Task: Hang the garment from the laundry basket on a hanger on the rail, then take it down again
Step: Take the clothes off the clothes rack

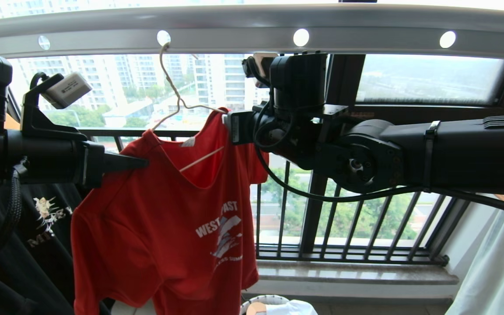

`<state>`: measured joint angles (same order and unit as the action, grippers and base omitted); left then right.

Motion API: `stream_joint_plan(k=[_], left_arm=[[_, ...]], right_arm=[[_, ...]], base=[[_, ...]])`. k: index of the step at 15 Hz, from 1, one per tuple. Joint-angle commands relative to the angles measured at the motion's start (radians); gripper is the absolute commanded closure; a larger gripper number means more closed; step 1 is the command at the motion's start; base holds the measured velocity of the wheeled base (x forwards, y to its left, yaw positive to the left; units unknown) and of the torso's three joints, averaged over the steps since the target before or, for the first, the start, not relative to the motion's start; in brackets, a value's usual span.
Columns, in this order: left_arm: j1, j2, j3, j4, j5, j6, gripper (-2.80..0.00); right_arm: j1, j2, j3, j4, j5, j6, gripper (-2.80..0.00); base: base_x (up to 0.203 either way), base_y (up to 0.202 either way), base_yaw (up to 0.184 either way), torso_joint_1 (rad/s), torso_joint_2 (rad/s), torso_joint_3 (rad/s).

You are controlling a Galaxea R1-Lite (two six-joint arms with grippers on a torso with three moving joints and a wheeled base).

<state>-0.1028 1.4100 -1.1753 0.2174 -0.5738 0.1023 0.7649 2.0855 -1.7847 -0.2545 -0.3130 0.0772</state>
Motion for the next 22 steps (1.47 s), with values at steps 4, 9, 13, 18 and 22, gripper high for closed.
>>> stream_joint_plan(k=[4, 9, 13, 18, 22], left_arm=[[-0.002, 0.012, -0.001, 0.002, -0.001, 0.0, 0.0], [-0.002, 0.029, 0.0, 0.002, -0.003, 0.002, 0.0], [-0.002, 0.054, 0.0, 0.002, -0.001, 0.009, 0.0], [-0.002, 0.096, 0.0, 0.002, 0.002, 0.036, 0.0], [-0.002, 0.092, 0.0, 0.002, 0.002, 0.034, 0.0]], right_arm=[[0.038, -0.038, 0.157, -0.071, -0.001, 0.018, -2.8], [0.062, -0.033, 0.238, -0.137, -0.001, 0.018, 0.0], [0.061, -0.028, 0.268, -0.137, 0.0, 0.021, 0.0], [0.059, -0.001, 0.274, -0.137, -0.001, 0.061, 0.0], [0.06, 0.002, 0.221, -0.138, 0.0, 0.058, 0.0]], base=[[0.0, 0.0, 0.0, 0.0, 0.0, 0.0], [0.0, 0.0, 0.0, 0.0, 0.0, 0.0], [0.0, 0.0, 0.0, 0.0, 0.0, 0.0], [0.0, 0.0, 0.0, 0.0, 0.0, 0.0], [0.0, 0.0, 0.0, 0.0, 0.0, 0.0]])
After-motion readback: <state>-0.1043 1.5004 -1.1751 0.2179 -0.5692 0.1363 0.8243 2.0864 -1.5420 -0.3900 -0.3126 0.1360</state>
